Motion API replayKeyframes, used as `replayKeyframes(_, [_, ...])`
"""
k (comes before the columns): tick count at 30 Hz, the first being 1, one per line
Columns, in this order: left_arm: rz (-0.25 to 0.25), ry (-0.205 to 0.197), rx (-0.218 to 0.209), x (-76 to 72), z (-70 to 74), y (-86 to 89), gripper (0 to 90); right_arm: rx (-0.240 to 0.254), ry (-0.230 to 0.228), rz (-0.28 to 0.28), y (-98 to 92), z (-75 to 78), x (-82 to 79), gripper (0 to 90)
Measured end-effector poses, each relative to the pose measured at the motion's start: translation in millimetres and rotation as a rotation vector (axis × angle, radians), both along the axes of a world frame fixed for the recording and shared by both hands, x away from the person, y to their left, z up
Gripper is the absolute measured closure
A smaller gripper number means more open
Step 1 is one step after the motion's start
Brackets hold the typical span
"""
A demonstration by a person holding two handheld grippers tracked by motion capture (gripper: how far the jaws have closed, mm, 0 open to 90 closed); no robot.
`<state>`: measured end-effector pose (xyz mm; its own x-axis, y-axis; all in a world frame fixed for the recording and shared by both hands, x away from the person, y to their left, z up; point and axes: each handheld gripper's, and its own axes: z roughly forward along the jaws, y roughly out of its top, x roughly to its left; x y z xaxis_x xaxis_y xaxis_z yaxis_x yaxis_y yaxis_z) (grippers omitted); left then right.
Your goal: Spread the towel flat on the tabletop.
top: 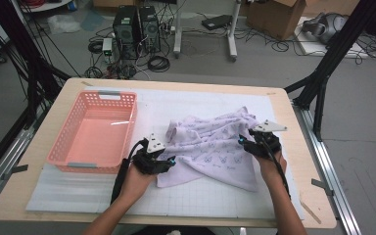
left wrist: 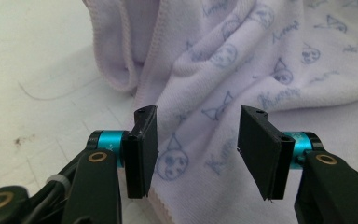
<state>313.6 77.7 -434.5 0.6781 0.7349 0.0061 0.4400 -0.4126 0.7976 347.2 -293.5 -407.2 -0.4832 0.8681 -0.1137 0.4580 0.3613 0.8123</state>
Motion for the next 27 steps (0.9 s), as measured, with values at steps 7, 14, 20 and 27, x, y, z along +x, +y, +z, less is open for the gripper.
replayKeyframes(7, [-0.004, 0.021, 0.038, -0.4, -8.2, 1.3, 43.8, -0.006, 0.127, 0.049, -13.7, -19.5, -29.4, 51.3])
replayKeyframes(14, [-0.015, 0.021, 0.030, -3.1, -14.0, 1.4, 48.3, 0.033, 0.213, 0.092, -15.8, -35.6, -26.2, 83.7])
replayKeyframes(20, [-0.001, -0.008, 0.061, -0.1, -10.6, -1.9, 85.8, -0.031, 0.132, 0.046, -10.8, -29.8, -16.7, 85.6])
replayKeyframes(27, [0.060, -0.043, 0.057, 12.9, -8.8, -1.9, 85.7, -0.023, 0.012, -0.051, -16.5, -24.7, -1.0, 86.1])
